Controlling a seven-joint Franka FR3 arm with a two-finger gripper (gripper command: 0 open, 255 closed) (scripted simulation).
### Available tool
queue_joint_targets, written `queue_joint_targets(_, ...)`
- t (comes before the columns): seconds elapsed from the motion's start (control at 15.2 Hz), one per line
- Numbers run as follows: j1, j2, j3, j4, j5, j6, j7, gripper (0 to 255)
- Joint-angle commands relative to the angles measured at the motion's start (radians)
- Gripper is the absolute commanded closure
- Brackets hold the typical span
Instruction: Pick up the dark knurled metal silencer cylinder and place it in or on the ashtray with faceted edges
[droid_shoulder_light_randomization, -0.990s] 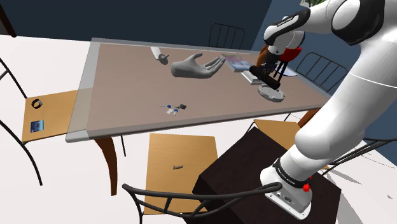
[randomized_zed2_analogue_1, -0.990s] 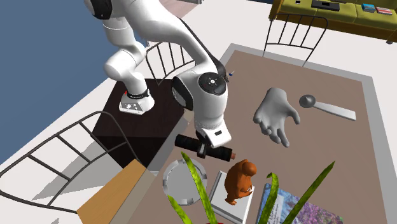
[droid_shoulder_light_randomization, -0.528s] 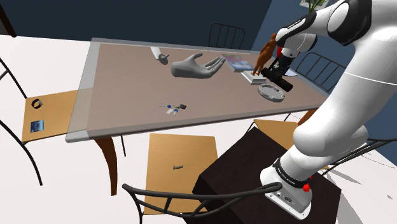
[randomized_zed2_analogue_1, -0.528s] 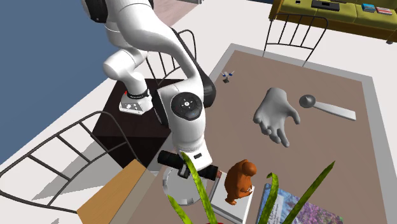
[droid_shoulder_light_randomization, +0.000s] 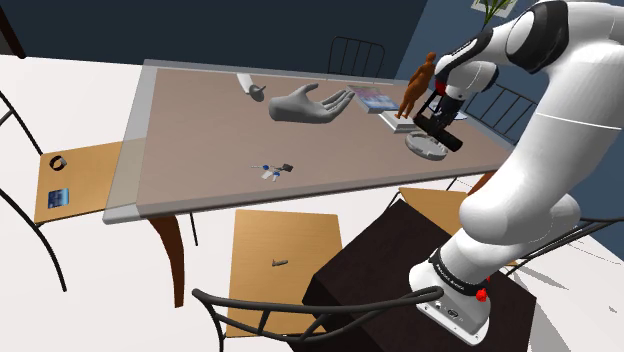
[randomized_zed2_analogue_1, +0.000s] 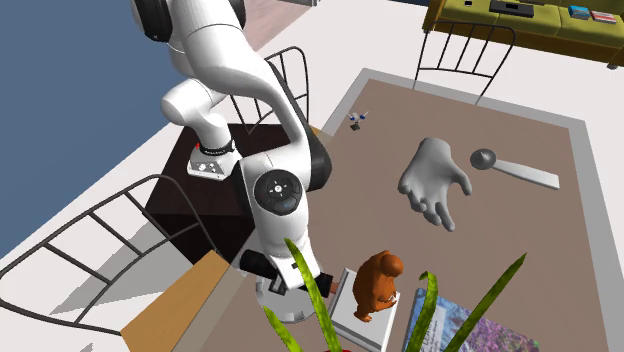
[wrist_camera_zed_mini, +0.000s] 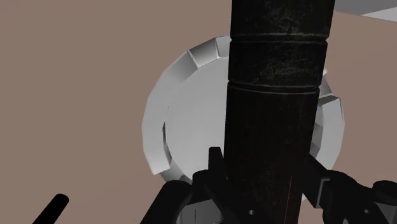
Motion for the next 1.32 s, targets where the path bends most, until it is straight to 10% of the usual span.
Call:
queue_joint_targets(0.0, -0.005, 0.02, 0.005, -0.003, 0.013, 0.021, -0.008, 255)
queue_joint_targets(0.79, -0.014, 0.057, 0.016, -0.021, 0.038, 0.073, -0.023, 255)
queue_joint_targets(0.86, -0.013, 0.056, 0.015, -0.023, 0.037, 0.073, -0.023, 0)
queue_joint_targets(1.25, -0.008, 0.037, 0.009, -0.013, 0.024, 0.045, -0.014, 0)
